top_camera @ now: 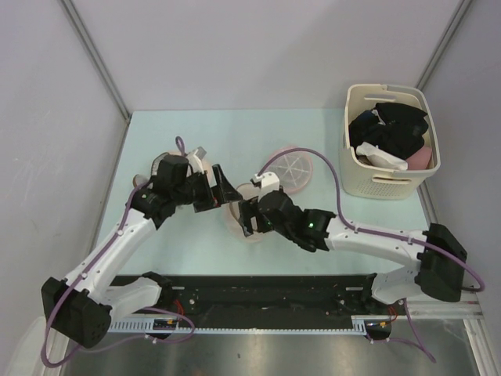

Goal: Unzip the laundry bag and remove the bra

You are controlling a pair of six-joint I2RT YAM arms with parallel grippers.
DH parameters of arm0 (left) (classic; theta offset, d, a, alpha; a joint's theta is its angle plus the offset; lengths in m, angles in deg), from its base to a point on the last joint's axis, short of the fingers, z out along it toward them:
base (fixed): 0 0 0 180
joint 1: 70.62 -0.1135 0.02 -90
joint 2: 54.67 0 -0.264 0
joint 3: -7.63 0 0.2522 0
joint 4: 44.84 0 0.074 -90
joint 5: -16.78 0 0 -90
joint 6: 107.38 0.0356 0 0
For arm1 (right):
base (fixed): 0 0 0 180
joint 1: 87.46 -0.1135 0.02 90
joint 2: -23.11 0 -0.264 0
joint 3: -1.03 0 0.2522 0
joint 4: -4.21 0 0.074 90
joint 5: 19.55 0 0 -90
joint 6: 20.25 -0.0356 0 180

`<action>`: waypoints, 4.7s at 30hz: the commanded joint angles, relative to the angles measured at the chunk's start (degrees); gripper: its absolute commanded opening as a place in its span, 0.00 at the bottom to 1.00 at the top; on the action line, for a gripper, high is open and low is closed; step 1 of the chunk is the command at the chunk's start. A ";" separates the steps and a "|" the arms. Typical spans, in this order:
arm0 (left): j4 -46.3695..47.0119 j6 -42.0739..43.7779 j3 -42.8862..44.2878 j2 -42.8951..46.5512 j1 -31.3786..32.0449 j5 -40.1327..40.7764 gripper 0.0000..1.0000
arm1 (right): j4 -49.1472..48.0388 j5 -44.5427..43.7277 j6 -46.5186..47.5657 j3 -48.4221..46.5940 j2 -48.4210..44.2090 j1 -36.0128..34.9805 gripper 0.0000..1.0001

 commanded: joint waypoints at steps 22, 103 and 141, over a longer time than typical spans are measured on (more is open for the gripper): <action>5.80 -6.02 -8.69 3.73 -5.95 -7.65 0.98 | -4.41 0.54 2.00 -1.85 7.95 4.70 0.00; 5.63 6.72 -5.79 -7.70 3.02 -0.71 0.00 | -10.21 12.84 -7.76 0.97 6.98 11.91 0.00; 4.74 4.35 -2.18 -4.79 3.11 -3.69 0.00 | -2.13 10.82 -3.18 -0.61 0.02 6.99 0.56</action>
